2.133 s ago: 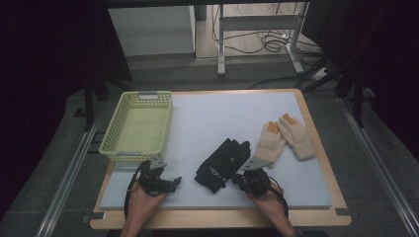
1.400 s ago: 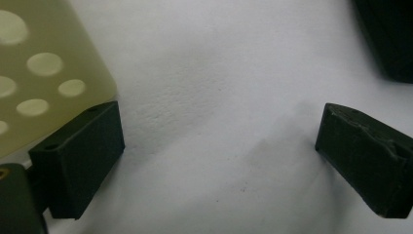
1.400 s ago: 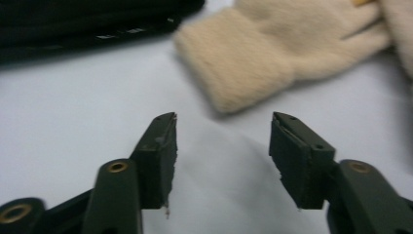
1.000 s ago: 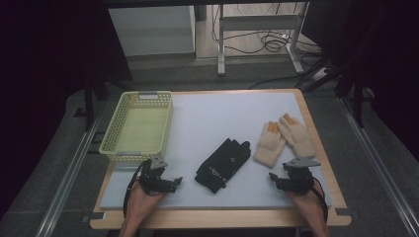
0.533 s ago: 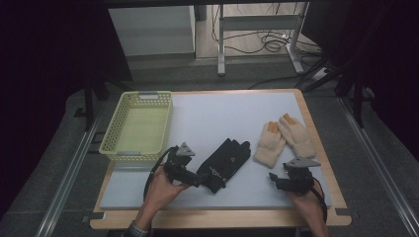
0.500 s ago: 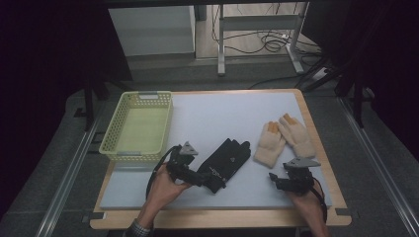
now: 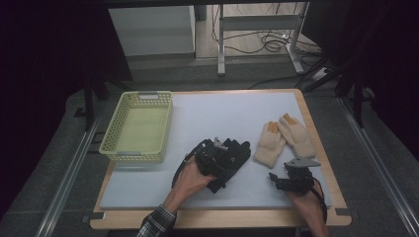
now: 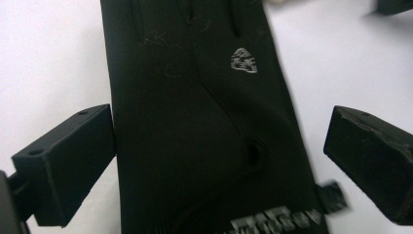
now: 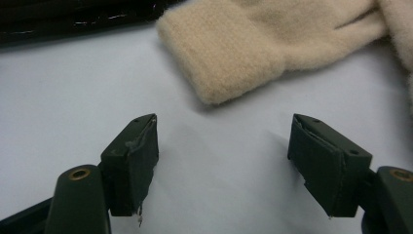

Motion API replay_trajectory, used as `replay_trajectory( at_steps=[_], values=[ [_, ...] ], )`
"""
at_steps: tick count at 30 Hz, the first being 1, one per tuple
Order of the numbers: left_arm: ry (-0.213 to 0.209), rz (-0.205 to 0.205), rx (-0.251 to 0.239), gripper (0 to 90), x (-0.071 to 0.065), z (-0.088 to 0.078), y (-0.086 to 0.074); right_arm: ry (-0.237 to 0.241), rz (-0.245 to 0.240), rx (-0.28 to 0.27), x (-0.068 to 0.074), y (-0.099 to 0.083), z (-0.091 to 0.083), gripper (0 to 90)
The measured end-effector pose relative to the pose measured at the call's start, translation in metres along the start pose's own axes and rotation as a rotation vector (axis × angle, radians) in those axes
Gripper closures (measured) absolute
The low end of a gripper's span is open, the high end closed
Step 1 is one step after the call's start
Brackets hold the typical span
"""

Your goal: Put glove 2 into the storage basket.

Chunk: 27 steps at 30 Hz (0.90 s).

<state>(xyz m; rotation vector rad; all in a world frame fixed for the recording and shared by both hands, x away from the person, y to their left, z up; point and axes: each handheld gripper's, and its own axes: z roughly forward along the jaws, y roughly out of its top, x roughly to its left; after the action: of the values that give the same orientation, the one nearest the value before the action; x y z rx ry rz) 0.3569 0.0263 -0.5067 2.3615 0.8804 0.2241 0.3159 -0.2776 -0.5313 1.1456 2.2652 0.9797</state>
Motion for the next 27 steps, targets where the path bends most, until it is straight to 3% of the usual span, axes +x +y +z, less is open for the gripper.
replay_trajectory(
  at_steps=[4, 7, 12, 17, 20, 23, 25, 27],
  values=[
    [-0.010, 0.005, 0.038, 0.0, -0.002, 0.009, -0.002, 0.001, 0.000, 0.000, 0.000, 0.000, 0.000, 26.3],
    [0.025, 0.012, 0.072, 0.0, -0.006, 0.013, -0.005, 0.000, 0.000, 0.000, 0.000, 0.000, 0.000, 26.3],
    [0.002, -0.041, 0.090, 0.0, -0.006, 0.017, -0.008, 0.000, 0.000, 0.000, 0.000, 0.000, 0.000, 26.2],
    [0.003, 0.018, 0.126, 5.8, -0.016, 0.013, -0.007, 0.000, 0.000, 0.000, 0.000, 0.000, 0.000, 26.3],
    [0.000, 0.028, 0.134, 9.3, -0.017, 0.011, -0.006, 0.000, 0.000, 0.000, 0.000, 0.000, 0.000, 26.2],
    [-0.005, 0.027, 0.127, 23.8, -0.016, 0.006, -0.006, 0.000, 0.001, -0.001, 0.000, 0.000, 0.000, 26.2],
    [0.008, 0.039, 0.117, 41.1, -0.014, 0.002, -0.006, -0.001, 0.000, 0.000, 0.000, 0.000, 0.000, 26.2],
    [0.006, 0.020, 0.106, 51.6, -0.010, 0.001, -0.007, -0.001, 0.000, 0.000, 0.000, 0.000, 0.000, 26.2]
  ],
)
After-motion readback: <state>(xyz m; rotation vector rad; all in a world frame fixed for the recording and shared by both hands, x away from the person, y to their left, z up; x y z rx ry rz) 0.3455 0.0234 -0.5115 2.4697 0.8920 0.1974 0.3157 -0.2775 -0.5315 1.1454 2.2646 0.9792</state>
